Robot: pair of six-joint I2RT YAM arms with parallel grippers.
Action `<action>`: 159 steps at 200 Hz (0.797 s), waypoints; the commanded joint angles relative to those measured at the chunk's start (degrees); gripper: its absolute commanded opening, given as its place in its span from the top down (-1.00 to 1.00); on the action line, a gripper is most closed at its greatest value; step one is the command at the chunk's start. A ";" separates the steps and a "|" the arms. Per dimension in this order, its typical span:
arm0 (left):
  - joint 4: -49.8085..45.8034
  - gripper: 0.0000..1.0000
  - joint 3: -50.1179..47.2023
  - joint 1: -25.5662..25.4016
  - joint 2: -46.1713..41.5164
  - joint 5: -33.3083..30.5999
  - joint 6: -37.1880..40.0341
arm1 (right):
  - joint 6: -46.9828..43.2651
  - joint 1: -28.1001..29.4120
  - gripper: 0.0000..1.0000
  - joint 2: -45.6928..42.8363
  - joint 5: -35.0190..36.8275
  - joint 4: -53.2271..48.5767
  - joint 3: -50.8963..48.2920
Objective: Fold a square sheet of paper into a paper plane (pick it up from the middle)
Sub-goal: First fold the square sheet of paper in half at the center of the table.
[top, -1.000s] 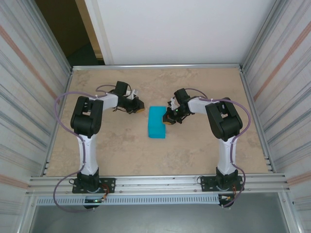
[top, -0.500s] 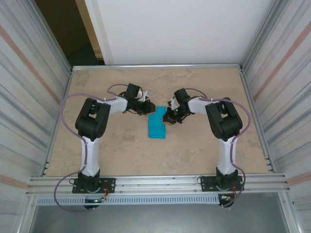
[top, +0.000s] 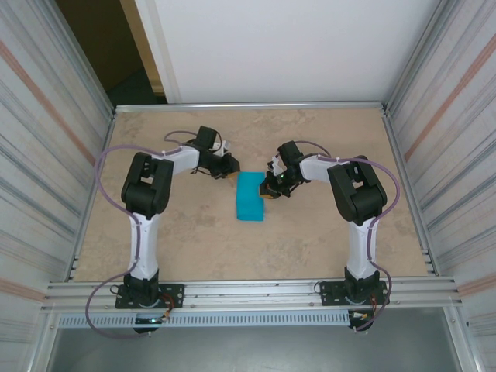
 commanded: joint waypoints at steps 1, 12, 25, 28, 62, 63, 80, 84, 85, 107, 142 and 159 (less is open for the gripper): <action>-5.68 0.63 2.38 1.95 1.29 -4.58 0.09 | -1.60 -1.30 0.98 8.85 23.59 -13.82 -5.03; -7.91 0.63 4.41 2.24 1.23 -4.00 0.59 | -1.53 -1.32 0.98 9.01 23.73 -13.90 -4.90; -9.98 0.63 6.28 2.22 0.37 -1.03 2.88 | -1.68 -1.16 0.98 8.92 23.78 -14.14 -4.78; -10.43 0.63 6.59 2.11 -0.04 -0.54 3.23 | -1.76 -1.20 0.98 8.83 23.84 -14.15 -4.80; -9.54 0.63 3.62 -0.11 -7.33 1.88 4.32 | -3.86 -0.91 0.98 8.56 23.71 -15.31 -3.54; -9.40 0.63 3.46 -0.16 -7.47 1.97 4.23 | -3.96 -0.90 0.98 8.57 23.69 -15.39 -3.42; -6.94 0.63 0.25 -1.48 -8.78 3.89 2.95 | -5.89 -0.57 0.97 8.31 23.39 -16.44 -2.11; -5.99 0.63 -0.72 -1.87 -8.90 4.46 2.35 | -6.47 -0.52 0.97 8.24 23.25 -16.71 -1.65; -5.69 0.63 -1.00 -1.93 -8.91 4.62 2.24 | -6.59 -0.53 0.97 8.23 23.24 -16.80 -1.51; -2.82 0.66 -3.80 -3.34 -8.12 6.85 0.17 | -8.46 -0.30 0.97 8.08 23.18 -19.15 1.49; -2.16 0.70 -5.54 -4.96 -7.04 7.15 -0.51 | -11.36 -0.31 0.97 8.05 21.59 -21.69 5.77; -1.70 0.71 -6.46 -4.92 -7.00 6.91 -0.58 | -13.14 -0.24 0.97 8.30 20.69 -22.61 7.42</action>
